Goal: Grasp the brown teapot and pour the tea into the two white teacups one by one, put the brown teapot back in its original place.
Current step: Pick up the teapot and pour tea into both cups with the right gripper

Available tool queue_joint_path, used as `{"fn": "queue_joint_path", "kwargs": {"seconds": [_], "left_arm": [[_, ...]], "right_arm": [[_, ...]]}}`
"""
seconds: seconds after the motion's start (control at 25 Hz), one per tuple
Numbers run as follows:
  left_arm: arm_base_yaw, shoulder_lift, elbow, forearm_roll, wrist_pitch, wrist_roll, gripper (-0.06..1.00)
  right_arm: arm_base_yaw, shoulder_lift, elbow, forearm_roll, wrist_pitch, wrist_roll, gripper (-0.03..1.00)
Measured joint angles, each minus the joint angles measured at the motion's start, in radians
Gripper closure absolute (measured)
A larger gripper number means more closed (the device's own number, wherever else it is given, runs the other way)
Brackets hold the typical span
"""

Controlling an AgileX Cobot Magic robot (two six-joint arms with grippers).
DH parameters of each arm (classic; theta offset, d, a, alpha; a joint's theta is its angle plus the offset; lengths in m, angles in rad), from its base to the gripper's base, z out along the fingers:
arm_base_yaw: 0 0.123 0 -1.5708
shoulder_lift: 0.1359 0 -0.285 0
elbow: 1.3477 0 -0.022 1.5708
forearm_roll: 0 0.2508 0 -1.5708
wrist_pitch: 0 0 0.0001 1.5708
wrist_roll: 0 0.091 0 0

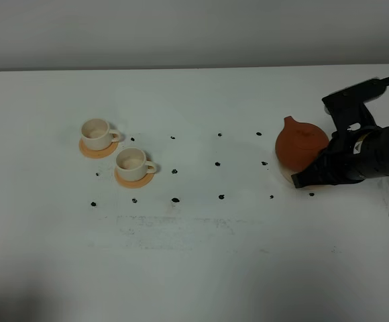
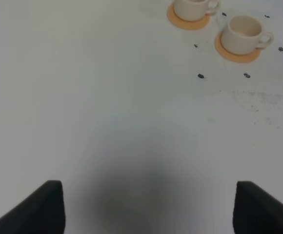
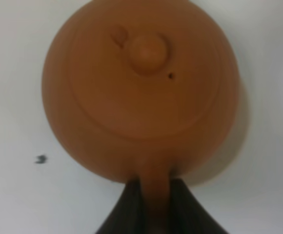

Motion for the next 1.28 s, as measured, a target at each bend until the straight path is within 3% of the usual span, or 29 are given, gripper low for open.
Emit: {"fn": "queue_joint_path", "kwargs": {"seconds": [0.92,1.28], "left_arm": [[0.000,0.000,0.000,0.000,0.000,0.001,0.27],[0.000,0.000,0.000,0.000,0.000,0.001,0.27]], "right_arm": [[0.215,0.074,-0.204,0.019,0.075,-0.007,0.88],[0.249,0.084,-0.204,0.022,0.072,-0.049,0.88]]}}
